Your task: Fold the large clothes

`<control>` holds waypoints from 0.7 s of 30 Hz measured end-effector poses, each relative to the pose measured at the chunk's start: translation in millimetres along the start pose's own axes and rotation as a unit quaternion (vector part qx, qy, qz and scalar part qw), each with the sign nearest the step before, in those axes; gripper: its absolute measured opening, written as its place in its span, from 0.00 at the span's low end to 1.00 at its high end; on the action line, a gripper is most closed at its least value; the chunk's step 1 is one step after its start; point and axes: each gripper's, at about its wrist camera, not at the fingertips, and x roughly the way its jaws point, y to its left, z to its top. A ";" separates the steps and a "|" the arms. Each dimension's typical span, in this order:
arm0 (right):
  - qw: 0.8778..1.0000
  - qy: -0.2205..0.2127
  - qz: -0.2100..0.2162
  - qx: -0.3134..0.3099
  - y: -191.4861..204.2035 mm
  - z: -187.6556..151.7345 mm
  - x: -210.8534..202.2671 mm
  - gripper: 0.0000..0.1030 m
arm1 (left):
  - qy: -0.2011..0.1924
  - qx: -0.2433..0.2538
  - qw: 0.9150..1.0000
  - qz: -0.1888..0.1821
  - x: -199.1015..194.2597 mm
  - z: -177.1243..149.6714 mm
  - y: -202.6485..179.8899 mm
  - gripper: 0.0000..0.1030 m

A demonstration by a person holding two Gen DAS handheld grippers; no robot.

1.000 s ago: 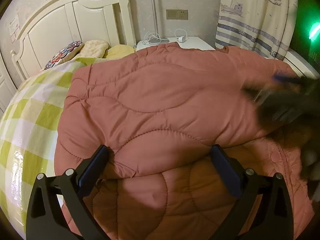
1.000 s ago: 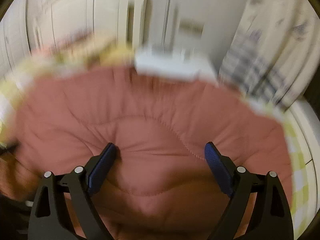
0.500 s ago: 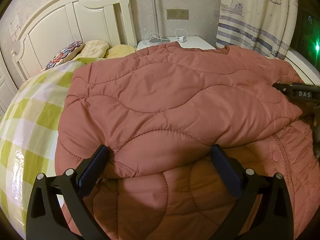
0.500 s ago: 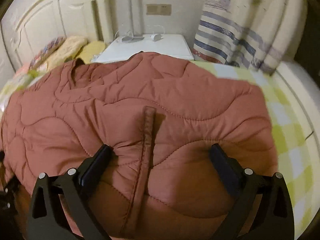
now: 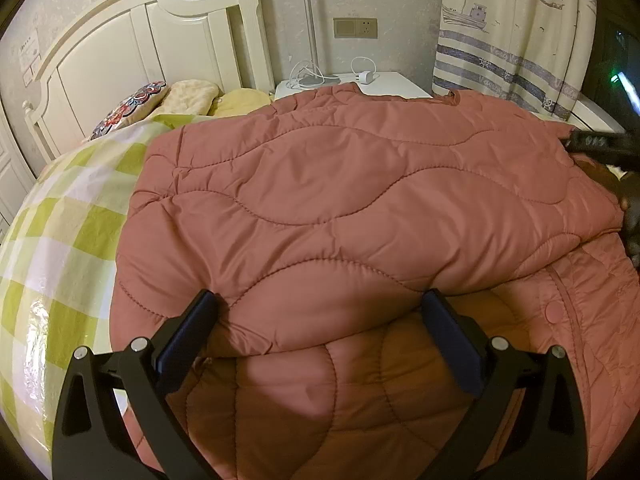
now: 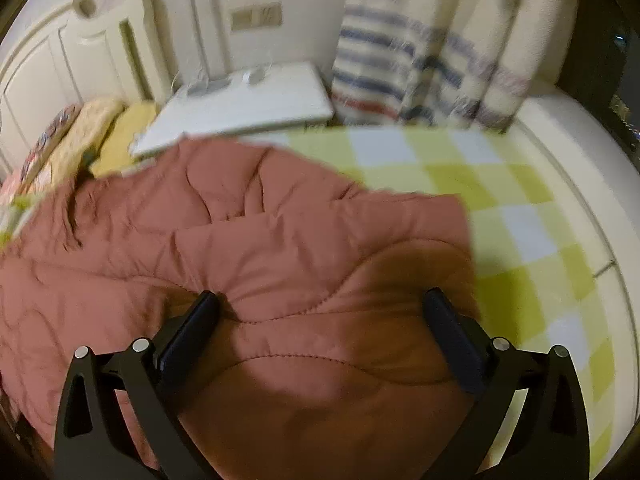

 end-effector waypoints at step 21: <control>0.989 -0.065 0.123 -0.050 72.7 -94.9 -110.8 0.95 | -0.068 -0.047 0.996 -0.042 -21.4 -3.7 18.2 0.97</control>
